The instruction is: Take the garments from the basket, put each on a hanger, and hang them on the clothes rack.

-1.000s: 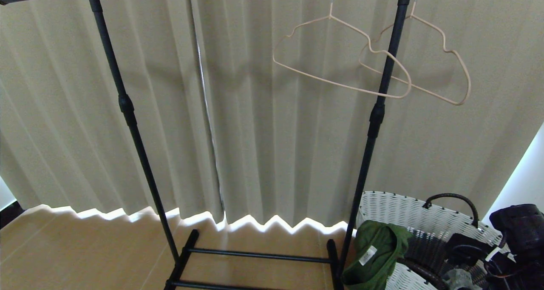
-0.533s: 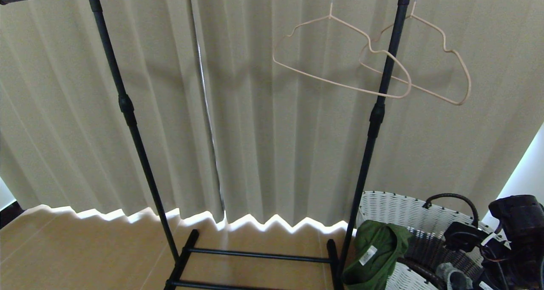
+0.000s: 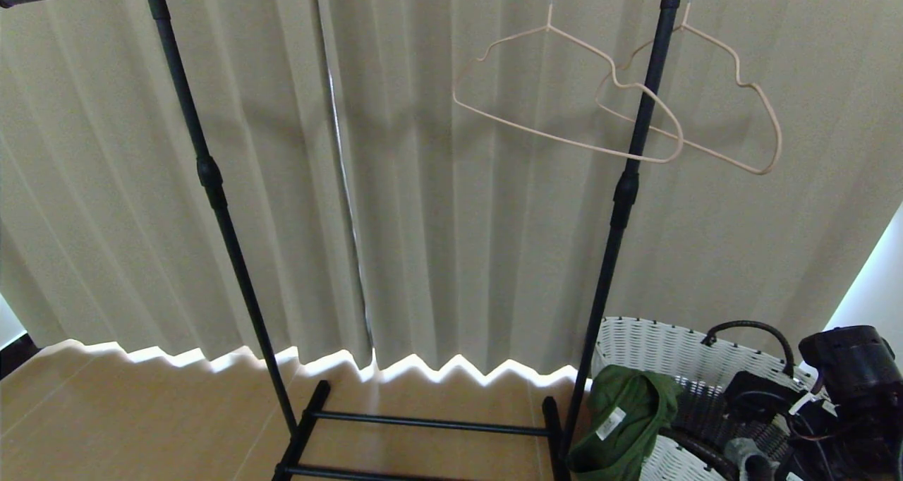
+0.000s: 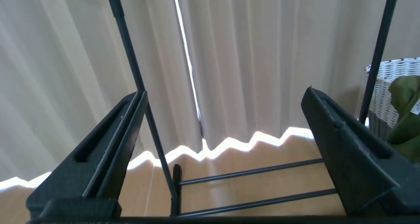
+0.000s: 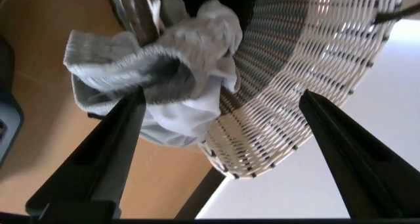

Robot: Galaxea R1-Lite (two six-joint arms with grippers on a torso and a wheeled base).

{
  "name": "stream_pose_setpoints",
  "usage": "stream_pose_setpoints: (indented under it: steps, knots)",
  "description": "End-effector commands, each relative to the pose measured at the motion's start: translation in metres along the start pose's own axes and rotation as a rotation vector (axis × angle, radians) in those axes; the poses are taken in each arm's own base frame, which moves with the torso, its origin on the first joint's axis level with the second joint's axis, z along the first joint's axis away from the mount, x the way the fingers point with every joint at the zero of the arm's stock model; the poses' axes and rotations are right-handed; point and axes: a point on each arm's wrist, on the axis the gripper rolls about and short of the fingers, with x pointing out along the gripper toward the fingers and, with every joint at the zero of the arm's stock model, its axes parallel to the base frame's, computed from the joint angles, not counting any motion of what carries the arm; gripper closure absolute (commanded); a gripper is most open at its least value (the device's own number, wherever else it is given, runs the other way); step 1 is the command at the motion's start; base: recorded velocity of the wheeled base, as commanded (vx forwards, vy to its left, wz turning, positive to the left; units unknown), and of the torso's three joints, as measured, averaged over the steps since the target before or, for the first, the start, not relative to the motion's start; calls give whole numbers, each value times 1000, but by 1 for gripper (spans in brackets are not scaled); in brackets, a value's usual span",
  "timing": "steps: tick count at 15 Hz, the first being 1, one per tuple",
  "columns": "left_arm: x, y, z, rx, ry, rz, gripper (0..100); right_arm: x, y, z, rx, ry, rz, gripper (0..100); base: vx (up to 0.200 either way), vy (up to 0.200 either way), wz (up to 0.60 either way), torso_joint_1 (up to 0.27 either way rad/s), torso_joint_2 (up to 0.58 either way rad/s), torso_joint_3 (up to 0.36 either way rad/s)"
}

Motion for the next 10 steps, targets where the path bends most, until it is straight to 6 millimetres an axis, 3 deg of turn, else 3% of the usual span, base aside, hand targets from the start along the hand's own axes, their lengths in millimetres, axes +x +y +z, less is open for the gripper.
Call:
stream_pose_setpoints:
  steps: [1, 10]
  knots:
    - [0, 0, 0, 0, -1, 0, 0, 3, -1, 4, -1, -7, -3, 0, 0, 0, 0, 0, 0, 0]
    - [0, 0, 0, 0, -1, 0, 0, 24, -6, 8, 17, 2, -12, 0, 0, 0, 0, 0, 0, 0]
